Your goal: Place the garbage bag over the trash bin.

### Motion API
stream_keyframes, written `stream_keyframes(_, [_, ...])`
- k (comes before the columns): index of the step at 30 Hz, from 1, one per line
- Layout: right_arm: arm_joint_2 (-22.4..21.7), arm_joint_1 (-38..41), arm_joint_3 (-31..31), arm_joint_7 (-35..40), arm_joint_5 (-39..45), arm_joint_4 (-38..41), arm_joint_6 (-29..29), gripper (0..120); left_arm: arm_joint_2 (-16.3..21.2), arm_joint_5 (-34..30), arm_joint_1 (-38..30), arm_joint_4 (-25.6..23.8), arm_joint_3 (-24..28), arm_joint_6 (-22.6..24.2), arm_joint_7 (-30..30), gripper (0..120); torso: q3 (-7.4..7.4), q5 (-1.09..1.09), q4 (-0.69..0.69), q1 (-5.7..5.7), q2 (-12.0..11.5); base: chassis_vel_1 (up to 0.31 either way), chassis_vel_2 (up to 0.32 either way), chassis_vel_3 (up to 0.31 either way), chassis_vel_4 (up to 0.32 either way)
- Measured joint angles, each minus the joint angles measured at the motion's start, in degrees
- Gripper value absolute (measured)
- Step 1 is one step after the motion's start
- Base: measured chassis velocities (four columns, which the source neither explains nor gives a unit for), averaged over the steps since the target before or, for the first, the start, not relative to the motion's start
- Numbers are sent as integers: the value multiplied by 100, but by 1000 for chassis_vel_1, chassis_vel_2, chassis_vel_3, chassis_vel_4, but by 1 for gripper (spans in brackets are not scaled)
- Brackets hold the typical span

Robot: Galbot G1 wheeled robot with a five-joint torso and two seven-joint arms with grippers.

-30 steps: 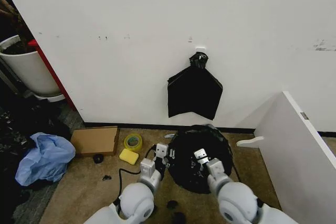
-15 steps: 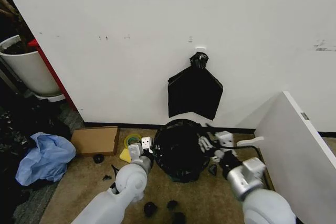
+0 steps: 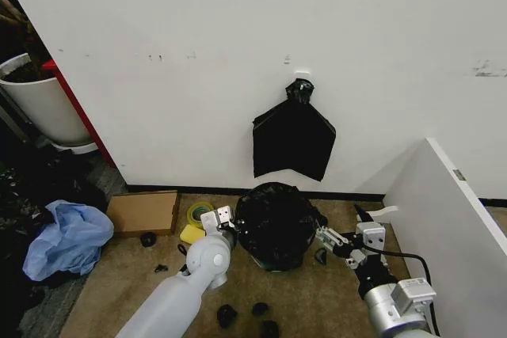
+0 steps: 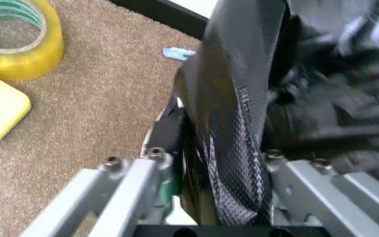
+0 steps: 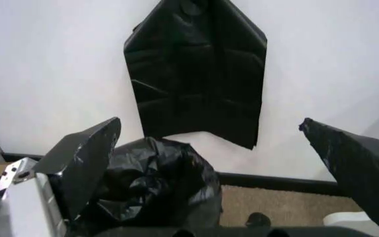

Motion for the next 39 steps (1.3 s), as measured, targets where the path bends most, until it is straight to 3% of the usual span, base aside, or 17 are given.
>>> stream_keyframes(6, [85,-29,-34,0,-1,9,-22,100,185,159,222,-419,-104,104,19,54,0,0,1,0,0,0,0,0,0])
stream_keyframes(8, [90,-37,-36,-2,-4,12,-22,100,215,210,249,-460,-113,105,45,56,0,0,0,0,0,0,0,0,0])
stream_keyframes(13, [184,-90,-29,-70,-84,-22,162,100,465,949,527,-792,-174,-96,509,76,0,-1,0,0,0,0,0,0,0])
stream_keyframes(18, [461,-19,35,378,-431,-219,297,100,722,1954,990,-1249,-341,-787,995,95,0,-1,0,0,0,0,0,0,0])
stream_keyframes(22, [764,-88,283,521,-976,-647,1179,100,880,3219,1511,-1586,-621,-1604,1400,100,0,1,0,0,0,0,0,0,0])
stream_keyframes(23, [944,-215,484,342,-1133,-803,1705,100,905,3843,1836,-1741,-741,-2077,1573,100,0,1,0,0,0,0,0,0,0])
stream_keyframes(25, [1026,-287,561,201,-1139,-820,1883,100,894,4056,1966,-1794,-772,-2223,1618,100,0,1,2,0,0,0,0,0,0])
stream_keyframes(30, [1471,-825,872,-613,-1046,-837,3098,100,292,5472,3329,-2166,-1001,-3350,1965,100,0,-1,1,0,1,0,0,0,0])
stream_keyframes(31, [1471,-825,872,-613,-1046,-837,3098,100,292,5472,3329,-2166,-1001,-3350,1965,100,0,-1,1,0,1,0,0,0,0])
stream_keyframes(36, [1654,-1283,1058,-842,-1189,-1068,4003,100,-270,6866,4441,-2410,-1476,-4347,2151,100,-1,1,0,-1,1,0,0,0,0])
stream_keyframes(39, [1697,-1415,1088,-856,-1295,-1114,4162,100,-370,7223,4713,-2468,-1596,-4636,2155,100,-1,1,1,-1,0,0,0,0,0])
